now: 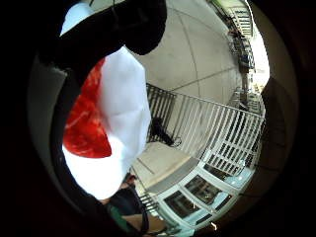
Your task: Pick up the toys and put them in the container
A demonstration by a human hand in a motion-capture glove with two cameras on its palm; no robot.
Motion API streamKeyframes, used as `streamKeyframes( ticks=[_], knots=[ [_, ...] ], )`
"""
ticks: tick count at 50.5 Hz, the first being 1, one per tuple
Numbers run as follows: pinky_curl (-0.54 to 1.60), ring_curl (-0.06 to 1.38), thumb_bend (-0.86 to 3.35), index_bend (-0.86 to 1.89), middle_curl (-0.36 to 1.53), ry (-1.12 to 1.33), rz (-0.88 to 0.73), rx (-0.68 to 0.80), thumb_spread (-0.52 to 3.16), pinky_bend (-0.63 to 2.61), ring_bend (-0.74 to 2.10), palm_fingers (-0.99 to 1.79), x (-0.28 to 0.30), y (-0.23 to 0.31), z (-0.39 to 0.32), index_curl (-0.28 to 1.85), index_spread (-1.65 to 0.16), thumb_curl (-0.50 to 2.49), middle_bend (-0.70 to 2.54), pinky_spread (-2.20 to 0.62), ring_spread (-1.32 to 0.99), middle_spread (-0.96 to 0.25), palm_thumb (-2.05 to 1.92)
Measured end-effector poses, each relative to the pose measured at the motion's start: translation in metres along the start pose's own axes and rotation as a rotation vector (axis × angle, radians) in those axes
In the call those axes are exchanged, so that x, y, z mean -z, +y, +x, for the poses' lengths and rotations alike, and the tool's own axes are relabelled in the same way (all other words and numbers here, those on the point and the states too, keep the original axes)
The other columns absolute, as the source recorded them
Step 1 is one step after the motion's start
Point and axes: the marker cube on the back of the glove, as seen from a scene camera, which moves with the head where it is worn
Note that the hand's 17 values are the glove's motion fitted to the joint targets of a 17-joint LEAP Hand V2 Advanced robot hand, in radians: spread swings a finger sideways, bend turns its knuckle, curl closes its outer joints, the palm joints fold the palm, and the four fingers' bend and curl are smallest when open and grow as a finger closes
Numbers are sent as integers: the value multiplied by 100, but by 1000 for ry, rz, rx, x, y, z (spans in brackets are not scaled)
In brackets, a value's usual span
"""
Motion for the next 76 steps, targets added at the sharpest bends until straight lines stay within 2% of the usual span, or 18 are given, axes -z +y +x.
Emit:
streamKeyframes(
  ticks=[20, 23, 27, 28, 29, 32, 37, 38, 39, 45, 46, 51, 57, 58, 61, 66, 72, 76],
  knots=[
    [38, 34, 18, -3, 27, -119, -36, -100, 111, 124, 31, -28, -61, -9, 13, 0, -28, 34, 17, 2, 0, 6, 44],
    [38, 36, 21, -4, 28, -149, -31, -106, 113, 122, 39, -20, -60, -9, 13, -1, -29, 35, 21, 2, -1, 7, 51],
    [35, 38, 27, 19, 31, -185, -23, -108, 116, 111, 49, 7, -58, -9, 15, 4, -33, 39, 27, 1, -6, 5, 62],
    [36, 38, 24, 0, 31, -188, -19, -108, 115, 117, 48, -11, -57, -8, 15, 1, -31, 38, 27, 1, -4, 7, 59],
    [34, 39, 27, 22, 32, -193, -13, -109, 116, 110, 50, 9, -56, -8, 15, 6, -34, 40, 28, 1, -7, 4, 64],
    [29, 37, 36, 47, 32, -189, 24, -115, 122, 98, 53, 37, -52, -6, 16, 12, -37, 44, 27, -5, -15, -7, 76],
    [27, 37, 43, 60, 35, -83, 100, -117, 122, 89, 58, 56, -42, -6, 15, 19, -38, 50, 33, -15, -29, -21, 87],
    [27, 36, 43, 58, 33, -62, 112, -119, 125, 90, 55, 42, -40, -6, 15, 19, -38, 49, 25, -13, -28, -20, 85],
    [28, 39, 44, 63, 38, -41, 126, -120, 120, 88, 60, 61, -38, -6, 15, 23, -38, 52, 37, -19, -33, -25, 90],
    [25, 39, 42, 59, 44, 16, 139, -117, 98, 83, 69, 96, -33, -2, 15, 22, -38, 59, 54, -36, -48, -36, 95],
    [25, 38, 44, 59, 44, 13, 128, -122, 96, 81, 68, 93, -33, -1, 14, 23, -38, 60, 54, -36, -49, -37, 96],
    [26, 49, 37, 40, 51, -14, 69, -122, 61, 76, 99, 121, -35, 2, 11, 20, -37, 66, 68, -49, -51, -40, 95],
    [29, 55, 56, 16, 61, -28, 36, -108, 51, 77, 116, 126, -31, 6, -2, 15, -39, 76, 93, -55, -46, -40, 113],
    [28, 55, 61, 32, 63, -29, 35, -101, 57, 72, 115, 139, -29, 7, -5, 20, -37, 77, 97, -55, -45, -39, 116],
    [29, 56, 66, 37, 65, -32, 40, -79, 56, 71, 117, 137, -24, 10, -14, 21, -36, 80, 102, -56, -43, -38, 116],
    [32, 54, 43, 66, 65, -40, 41, -43, 27, 73, 110, 127, 0, 19, -41, 32, -31, 78, 95, -54, -43, -37, 90],
    [37, 54, 32, 71, 66, -45, 47, 11, 20, 87, 109, 113, 56, 32, -78, 38, -29, 79, 85, -53, -44, -38, 76],
    [39, 54, 30, 70, 67, -45, 204, 128, 19, 92, 110, 109, 90, 31, -98, 40, -29, 80, 82, -52, -44, -40, 73]
  ],
)
